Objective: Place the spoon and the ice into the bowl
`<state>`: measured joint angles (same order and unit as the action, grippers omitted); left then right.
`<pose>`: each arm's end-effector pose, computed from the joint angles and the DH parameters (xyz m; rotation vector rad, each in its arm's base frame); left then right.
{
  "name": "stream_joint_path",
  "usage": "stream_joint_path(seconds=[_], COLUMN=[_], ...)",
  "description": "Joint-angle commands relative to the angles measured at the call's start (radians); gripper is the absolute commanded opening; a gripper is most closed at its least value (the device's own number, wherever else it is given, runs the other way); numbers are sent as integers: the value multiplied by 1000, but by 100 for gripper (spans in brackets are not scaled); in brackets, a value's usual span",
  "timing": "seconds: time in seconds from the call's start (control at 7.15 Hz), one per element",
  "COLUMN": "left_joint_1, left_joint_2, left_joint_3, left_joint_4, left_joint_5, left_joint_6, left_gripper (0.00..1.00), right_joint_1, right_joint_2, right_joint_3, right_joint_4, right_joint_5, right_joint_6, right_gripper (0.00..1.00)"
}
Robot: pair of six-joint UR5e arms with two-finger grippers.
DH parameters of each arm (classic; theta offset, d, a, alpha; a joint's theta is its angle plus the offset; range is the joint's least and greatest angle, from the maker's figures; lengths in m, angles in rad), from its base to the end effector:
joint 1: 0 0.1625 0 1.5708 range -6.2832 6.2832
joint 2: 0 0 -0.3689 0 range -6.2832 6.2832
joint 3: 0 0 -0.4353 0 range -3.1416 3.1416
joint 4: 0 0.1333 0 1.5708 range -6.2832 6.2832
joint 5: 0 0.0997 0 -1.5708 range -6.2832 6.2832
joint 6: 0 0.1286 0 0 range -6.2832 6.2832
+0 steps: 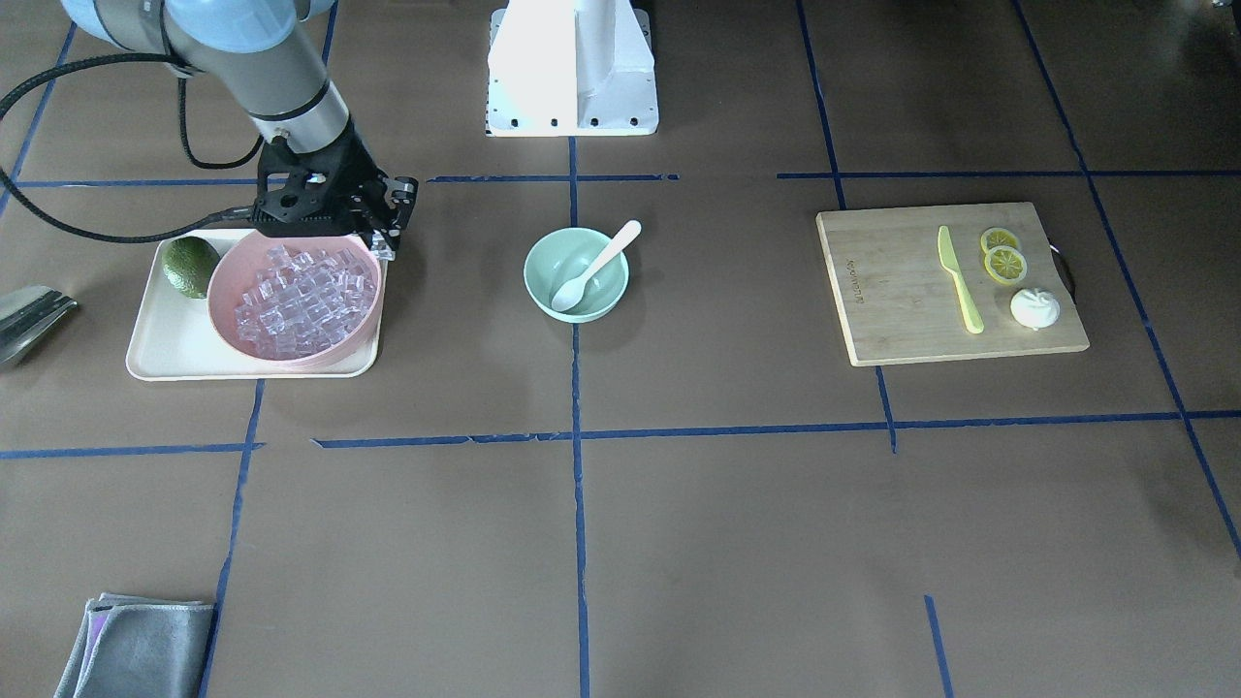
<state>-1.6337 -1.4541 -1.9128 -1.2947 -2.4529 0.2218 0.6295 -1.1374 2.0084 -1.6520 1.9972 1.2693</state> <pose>-0.0639 -0.4737 0.5183 0.0782 0.8803 0.1260 -0.4286 -0.4113 0.1759 -0.0119 -0.8757 0.1384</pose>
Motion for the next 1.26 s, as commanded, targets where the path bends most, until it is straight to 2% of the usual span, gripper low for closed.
stream_joint_path(seconds=[0.0,0.14,0.28,0.56,1.12], left_joint_1=[0,0,2,2,2], left_joint_2=[0,0,0,-2,0], left_joint_3=[0,0,1,2,2], left_joint_4=[0,0,0,0,2], left_joint_5=[0,0,0,0,0], left_joint_6=[1,1,1,-1,1], left_gripper=[100,100,100,100,100], right_joint_1=[-88,-137,-169,-208,-223], right_joint_2=[106,175,289,411,442], right_joint_3=[-49,-101,-220,-374,-474], right_joint_4=[-15,-38,-40,-37,-31], right_joint_5=[-87,-144,-182,-228,-282], right_joint_6=[119,165,230,300,317], right_gripper=[0,0,0,0,0])
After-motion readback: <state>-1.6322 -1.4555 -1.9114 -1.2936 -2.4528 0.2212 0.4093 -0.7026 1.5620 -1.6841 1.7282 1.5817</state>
